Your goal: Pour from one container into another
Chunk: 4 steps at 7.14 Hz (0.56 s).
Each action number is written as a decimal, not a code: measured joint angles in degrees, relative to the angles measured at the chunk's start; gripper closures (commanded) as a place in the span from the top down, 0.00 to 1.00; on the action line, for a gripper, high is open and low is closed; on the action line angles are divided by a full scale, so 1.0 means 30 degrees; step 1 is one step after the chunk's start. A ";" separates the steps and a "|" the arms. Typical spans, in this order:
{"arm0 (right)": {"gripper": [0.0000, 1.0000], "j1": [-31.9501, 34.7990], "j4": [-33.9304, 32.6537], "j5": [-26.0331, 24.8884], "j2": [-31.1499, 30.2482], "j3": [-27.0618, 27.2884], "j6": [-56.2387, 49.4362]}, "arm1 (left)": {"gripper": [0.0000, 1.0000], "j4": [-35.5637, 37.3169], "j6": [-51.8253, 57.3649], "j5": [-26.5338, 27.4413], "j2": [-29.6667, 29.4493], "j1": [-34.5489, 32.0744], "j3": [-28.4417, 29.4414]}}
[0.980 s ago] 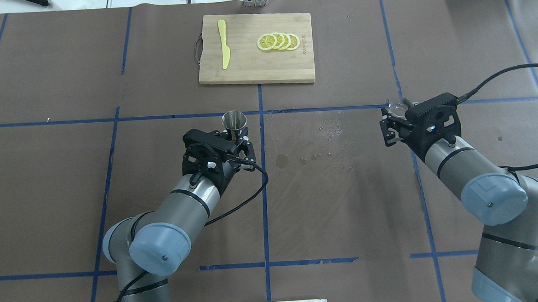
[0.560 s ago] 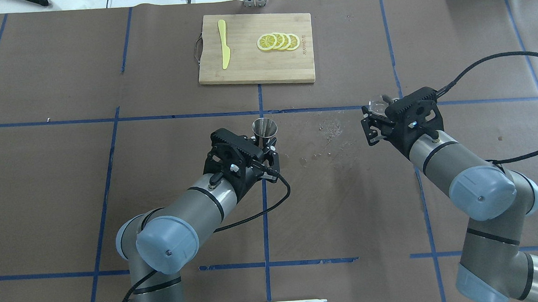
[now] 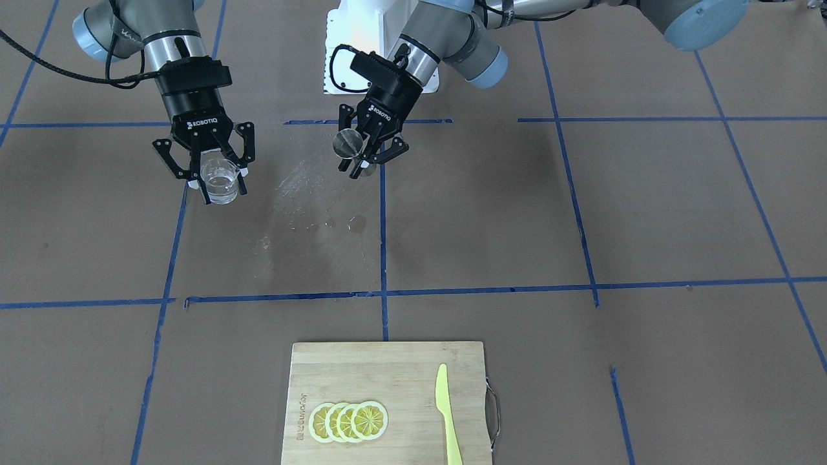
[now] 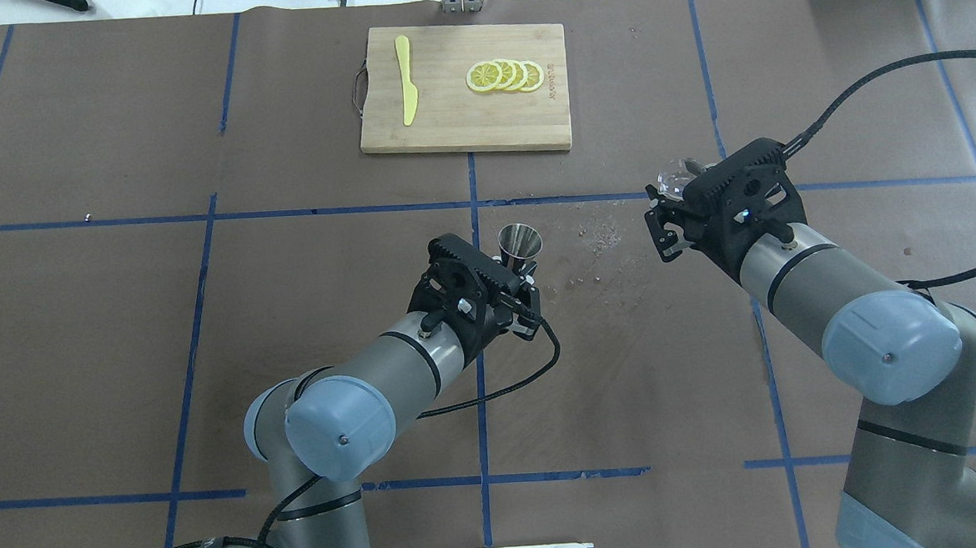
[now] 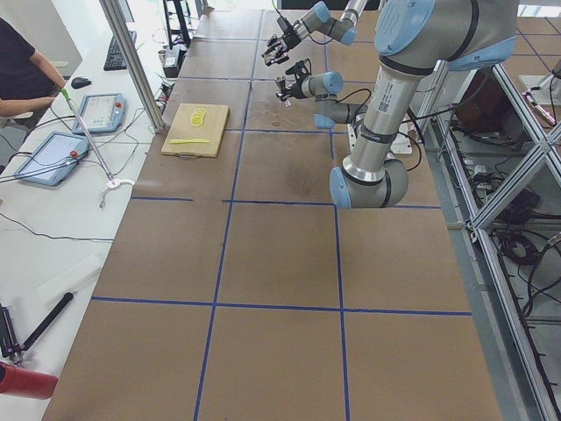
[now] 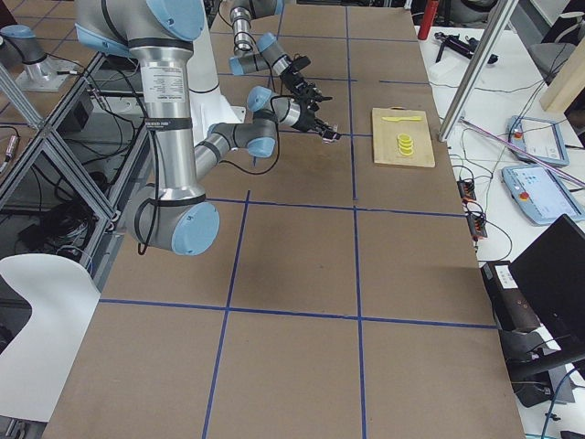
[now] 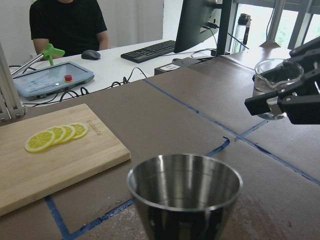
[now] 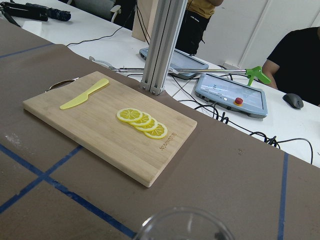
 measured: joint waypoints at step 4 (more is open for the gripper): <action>0.00 -0.0056 -0.1041 -0.0004 0.0694 0.0538 -0.2233 | 0.00 -0.1132 -0.0478 -0.1226 -0.0285 -0.0293 0.1480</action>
